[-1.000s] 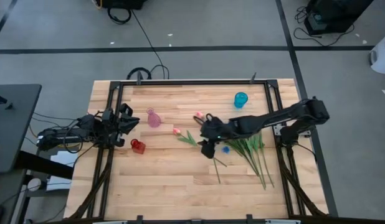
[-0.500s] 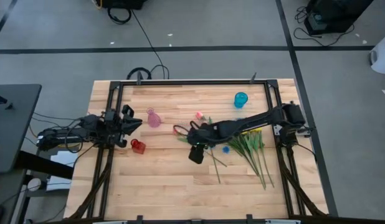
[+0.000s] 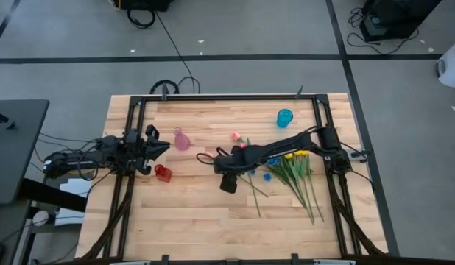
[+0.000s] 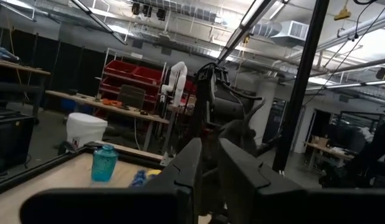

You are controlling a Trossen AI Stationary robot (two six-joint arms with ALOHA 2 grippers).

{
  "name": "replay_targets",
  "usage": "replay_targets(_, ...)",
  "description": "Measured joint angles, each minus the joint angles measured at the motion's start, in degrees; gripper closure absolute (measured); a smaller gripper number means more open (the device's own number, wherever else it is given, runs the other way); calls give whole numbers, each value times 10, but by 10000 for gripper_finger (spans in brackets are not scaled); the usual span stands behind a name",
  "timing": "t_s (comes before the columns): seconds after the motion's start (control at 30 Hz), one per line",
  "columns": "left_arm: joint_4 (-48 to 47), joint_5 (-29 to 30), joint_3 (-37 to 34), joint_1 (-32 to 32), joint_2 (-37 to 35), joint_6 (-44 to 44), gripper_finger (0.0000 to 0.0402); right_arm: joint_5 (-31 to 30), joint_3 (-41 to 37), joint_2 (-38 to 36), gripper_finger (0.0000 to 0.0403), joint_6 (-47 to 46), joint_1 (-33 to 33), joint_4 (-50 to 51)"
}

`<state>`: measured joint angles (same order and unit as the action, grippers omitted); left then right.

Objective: Sort flowers into vase by color
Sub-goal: Put the left pink flower into the blue vase

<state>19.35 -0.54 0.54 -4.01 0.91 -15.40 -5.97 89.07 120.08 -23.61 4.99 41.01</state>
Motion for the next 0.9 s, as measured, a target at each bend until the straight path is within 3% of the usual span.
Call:
replay_targets(0.27,0,1,0,0,0,17,345,1,0,27,277,-7,-2,33)
replay_targets(0.57,0,0,0,0,0,17,345,13,-1,35,294,-19,-4,40)
replay_targets(0.8,0,-1,0,0,0,17,345,28,-8,34,380,-30,-12,42)
replay_targets(0.9,0,-2,0,0,0,16,345,28,-9,33,390,-25,-14,42)
